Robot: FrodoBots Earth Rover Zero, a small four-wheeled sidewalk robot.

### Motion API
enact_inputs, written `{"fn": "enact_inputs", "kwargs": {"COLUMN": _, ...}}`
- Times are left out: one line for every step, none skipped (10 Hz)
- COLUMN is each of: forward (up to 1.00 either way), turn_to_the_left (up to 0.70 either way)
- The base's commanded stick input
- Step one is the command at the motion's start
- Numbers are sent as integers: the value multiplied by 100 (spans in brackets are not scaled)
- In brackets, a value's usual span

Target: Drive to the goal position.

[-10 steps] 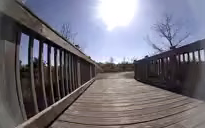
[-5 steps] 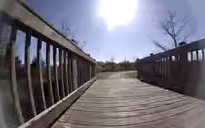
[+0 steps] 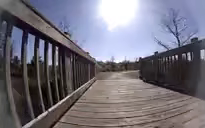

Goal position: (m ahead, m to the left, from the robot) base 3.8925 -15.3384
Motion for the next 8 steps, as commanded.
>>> {"fn": "enact_inputs", "kwargs": {"forward": 67, "turn_to_the_left": -4}}
{"fn": "enact_inputs", "kwargs": {"forward": 66, "turn_to_the_left": -2}}
{"fn": "enact_inputs", "kwargs": {"forward": 65, "turn_to_the_left": -2}}
{"fn": "enact_inputs", "kwargs": {"forward": 65, "turn_to_the_left": -2}}
{"fn": "enact_inputs", "kwargs": {"forward": 65, "turn_to_the_left": -4}}
{"fn": "enact_inputs", "kwargs": {"forward": 65, "turn_to_the_left": -10}}
{"fn": "enact_inputs", "kwargs": {"forward": 65, "turn_to_the_left": -8}}
{"fn": "enact_inputs", "kwargs": {"forward": 65, "turn_to_the_left": -3}}
